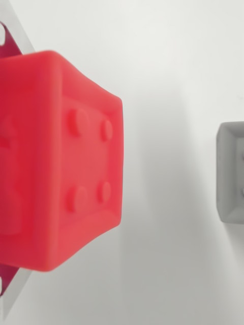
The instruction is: Destack cube
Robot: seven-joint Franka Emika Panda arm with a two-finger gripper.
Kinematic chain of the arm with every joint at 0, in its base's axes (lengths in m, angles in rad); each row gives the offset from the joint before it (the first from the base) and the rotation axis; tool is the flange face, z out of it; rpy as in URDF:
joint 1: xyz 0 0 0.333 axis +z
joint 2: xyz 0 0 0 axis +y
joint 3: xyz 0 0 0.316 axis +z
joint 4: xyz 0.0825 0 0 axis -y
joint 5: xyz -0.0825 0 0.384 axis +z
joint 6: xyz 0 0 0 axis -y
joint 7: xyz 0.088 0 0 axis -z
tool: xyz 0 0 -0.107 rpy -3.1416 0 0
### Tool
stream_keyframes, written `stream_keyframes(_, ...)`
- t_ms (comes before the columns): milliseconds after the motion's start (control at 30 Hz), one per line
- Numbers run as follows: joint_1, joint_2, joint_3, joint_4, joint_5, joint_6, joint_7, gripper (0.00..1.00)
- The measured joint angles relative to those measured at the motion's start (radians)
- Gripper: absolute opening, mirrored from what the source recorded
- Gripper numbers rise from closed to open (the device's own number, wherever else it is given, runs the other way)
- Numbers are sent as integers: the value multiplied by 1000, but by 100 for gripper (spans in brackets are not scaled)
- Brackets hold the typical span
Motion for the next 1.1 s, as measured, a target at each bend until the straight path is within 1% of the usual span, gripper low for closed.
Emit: stream_keyframes(1100, 0, -88, -5, -208, -2, 120, -27, 0)
